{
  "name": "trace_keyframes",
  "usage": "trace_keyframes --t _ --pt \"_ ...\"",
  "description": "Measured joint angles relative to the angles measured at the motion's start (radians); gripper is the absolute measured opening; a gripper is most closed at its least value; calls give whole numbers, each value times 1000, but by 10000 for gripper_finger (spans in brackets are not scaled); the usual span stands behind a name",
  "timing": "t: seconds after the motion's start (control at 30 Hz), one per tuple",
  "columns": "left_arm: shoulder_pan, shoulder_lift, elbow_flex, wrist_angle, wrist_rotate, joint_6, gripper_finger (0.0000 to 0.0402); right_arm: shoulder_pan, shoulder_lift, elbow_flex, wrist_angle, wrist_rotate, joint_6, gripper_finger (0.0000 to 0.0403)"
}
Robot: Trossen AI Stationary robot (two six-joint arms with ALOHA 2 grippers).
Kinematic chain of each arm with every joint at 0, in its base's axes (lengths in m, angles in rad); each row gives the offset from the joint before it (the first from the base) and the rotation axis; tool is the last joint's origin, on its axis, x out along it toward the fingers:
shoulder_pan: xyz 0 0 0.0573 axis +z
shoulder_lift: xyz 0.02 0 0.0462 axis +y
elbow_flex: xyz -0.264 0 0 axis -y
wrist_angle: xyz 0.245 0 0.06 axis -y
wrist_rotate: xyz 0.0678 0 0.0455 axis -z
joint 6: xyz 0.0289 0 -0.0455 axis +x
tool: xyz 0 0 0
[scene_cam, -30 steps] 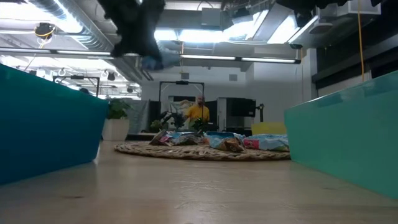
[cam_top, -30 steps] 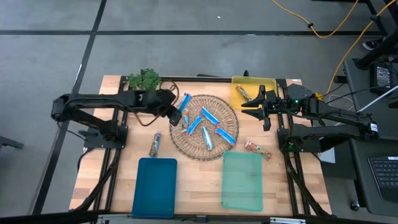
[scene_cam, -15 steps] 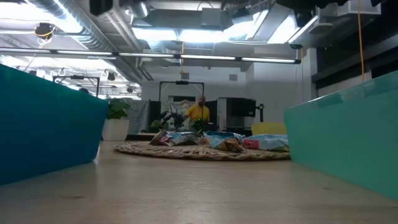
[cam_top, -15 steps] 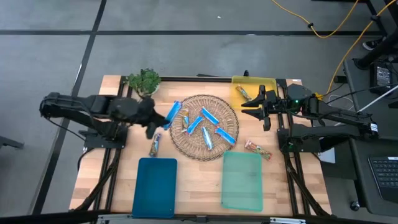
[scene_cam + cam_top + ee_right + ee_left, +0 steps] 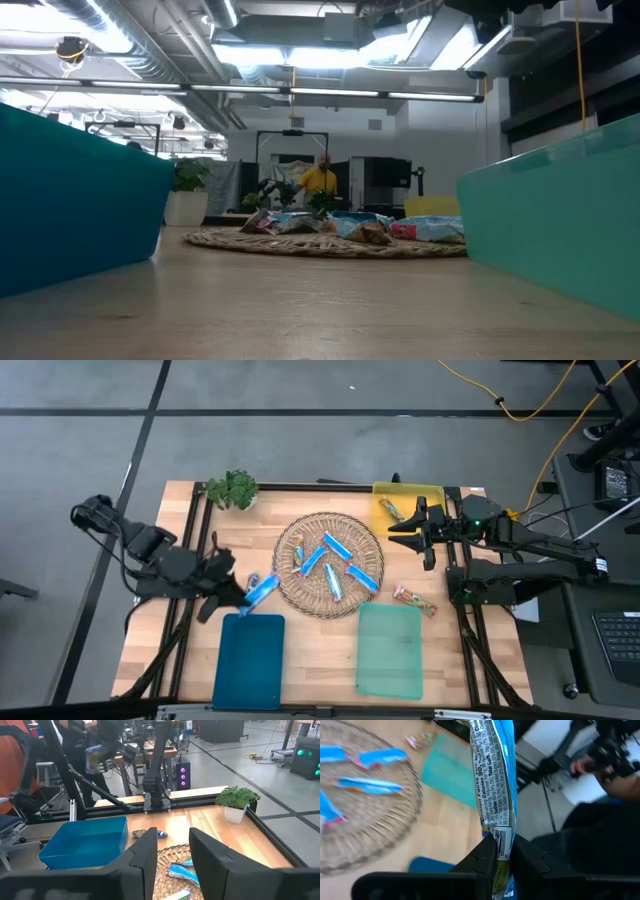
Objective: Pick and place Granola Bars by type
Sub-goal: Put the blue granola bar into the blue bin
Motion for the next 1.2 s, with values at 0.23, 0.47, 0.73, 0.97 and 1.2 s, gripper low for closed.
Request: trace_keyframes --t 0.23,0.47,0.73,0.97,1.2 --pt "-122 56 0 -2 -9 -74 42 0 0 0 -1 0 27 117" --pt "-196 150 0 -3 4 -108 42 0 2 0 -2 8 29 117" --pt "-256 269 0 -29 5 -149 42 0 33 0 -2 9 30 117" --pt "-285 365 -3 -110 4 -223 42 0 83 0 -1 -14 29 117" --pt "-291 467 -9 -164 8 -240 42 17 106 0 0 -77 21 117"
